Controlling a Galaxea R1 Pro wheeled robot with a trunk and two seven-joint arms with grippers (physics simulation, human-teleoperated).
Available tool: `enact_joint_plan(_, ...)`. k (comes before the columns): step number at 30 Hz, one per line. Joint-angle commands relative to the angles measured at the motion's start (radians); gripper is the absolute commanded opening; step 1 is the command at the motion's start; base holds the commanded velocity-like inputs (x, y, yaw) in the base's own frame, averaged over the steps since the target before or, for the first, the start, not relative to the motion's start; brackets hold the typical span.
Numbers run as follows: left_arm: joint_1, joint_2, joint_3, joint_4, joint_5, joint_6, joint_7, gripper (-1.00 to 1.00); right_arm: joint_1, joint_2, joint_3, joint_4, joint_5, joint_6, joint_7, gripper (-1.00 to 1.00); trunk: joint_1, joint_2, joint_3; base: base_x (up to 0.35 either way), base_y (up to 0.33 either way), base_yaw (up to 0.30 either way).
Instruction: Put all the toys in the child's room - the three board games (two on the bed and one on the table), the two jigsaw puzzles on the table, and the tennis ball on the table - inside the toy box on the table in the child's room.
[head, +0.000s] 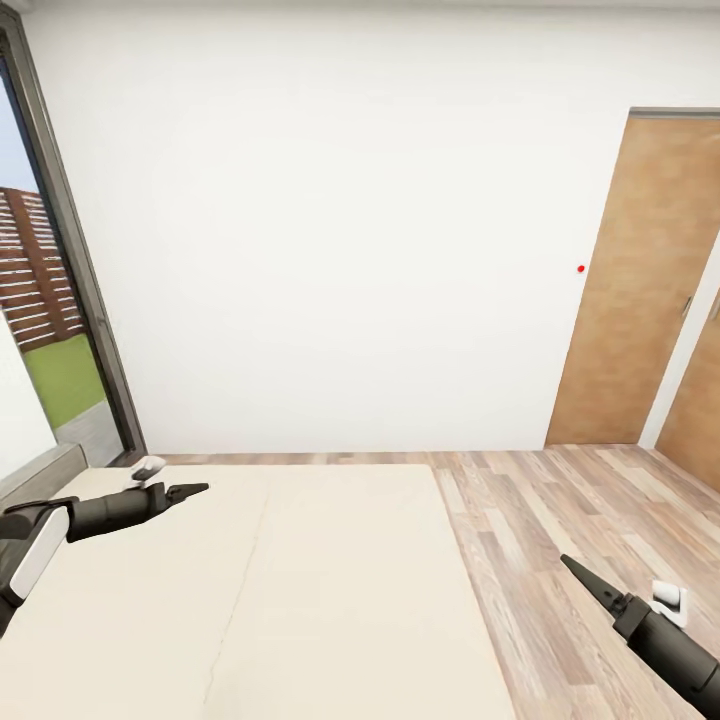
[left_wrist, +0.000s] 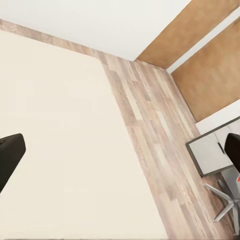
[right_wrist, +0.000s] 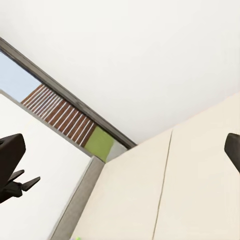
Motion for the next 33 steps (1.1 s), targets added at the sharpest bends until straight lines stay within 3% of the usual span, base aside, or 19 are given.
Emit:
enact_joint_plan(1,0.000,0.000,0.001,0.001,0.002,0.005,-0.002,1.00,0.000,0.000,0.000,-0.001,-0.004,0.006,0.000,1.00,0.000,-0.001,0.000,0.000,0.288,0.000)
enact_joint_plan(33,0.000,0.000,0.001,0.001,0.002,0.002,-0.001,1.00,0.000,-0.002,-0.002,-0.001,-0.004,0.006,0.000,1.00,0.000,-0.001,0.000,0.000,0.288,0.000)
